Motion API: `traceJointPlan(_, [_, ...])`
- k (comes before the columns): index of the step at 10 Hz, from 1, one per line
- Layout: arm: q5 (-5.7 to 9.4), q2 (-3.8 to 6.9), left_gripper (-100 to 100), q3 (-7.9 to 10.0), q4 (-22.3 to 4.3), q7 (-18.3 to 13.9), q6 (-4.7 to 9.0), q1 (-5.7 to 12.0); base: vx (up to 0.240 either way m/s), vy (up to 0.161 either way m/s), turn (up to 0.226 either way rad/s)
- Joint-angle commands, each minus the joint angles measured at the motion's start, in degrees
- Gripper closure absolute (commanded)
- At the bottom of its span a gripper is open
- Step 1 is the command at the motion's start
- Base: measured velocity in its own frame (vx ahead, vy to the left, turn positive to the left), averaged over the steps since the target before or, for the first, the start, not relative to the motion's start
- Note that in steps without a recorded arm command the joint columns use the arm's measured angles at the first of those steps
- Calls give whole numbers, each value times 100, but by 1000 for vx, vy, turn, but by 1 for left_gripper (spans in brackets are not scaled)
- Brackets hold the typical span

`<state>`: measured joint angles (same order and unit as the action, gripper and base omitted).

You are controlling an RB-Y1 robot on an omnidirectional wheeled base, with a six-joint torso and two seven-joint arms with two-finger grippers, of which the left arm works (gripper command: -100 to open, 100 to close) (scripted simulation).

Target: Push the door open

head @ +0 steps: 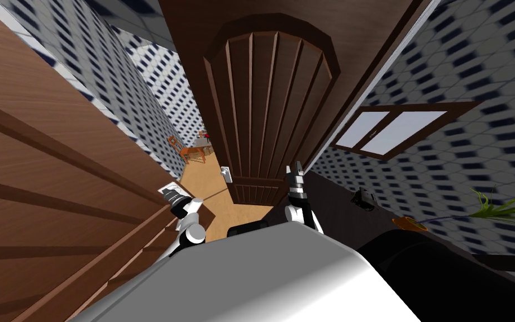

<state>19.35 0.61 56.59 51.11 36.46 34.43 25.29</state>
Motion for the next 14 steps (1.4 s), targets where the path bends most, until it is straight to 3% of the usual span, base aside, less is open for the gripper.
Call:
traceJointPlan(1, [21, 133, 100, 103, 4, 49, 218, 65, 26, 95, -16])
traceJointPlan(2, [21, 133, 100, 103, 4, 49, 218, 65, 21, 53, 93])
traceJointPlan(3, [70, 136, 100, 250, 10, 136, 280, 103, 15, 48, -91])
traceJointPlan(4, [115, 172, -100, 315, -34, 188, 208, 108, -22, -91, -89])
traceJointPlan(8, [237, 113, -100, 564, -87, 387, 158, 171, -10, -191, -24])
traceJointPlan(11, [347, -64, -100, 788, -133, 566, 113, 228, 12, -225, -21])
traceJointPlan(12, [323, -35, -100, 742, -90, 537, 103, 219, 13, -87, 4])
traceJointPlan(13, [358, 91, -100, 830, -132, 564, 224, 196, 11, 107, -145])
traceJointPlan(14, [365, 110, -100, 848, -138, 567, 250, 190, 35, 189, -171])
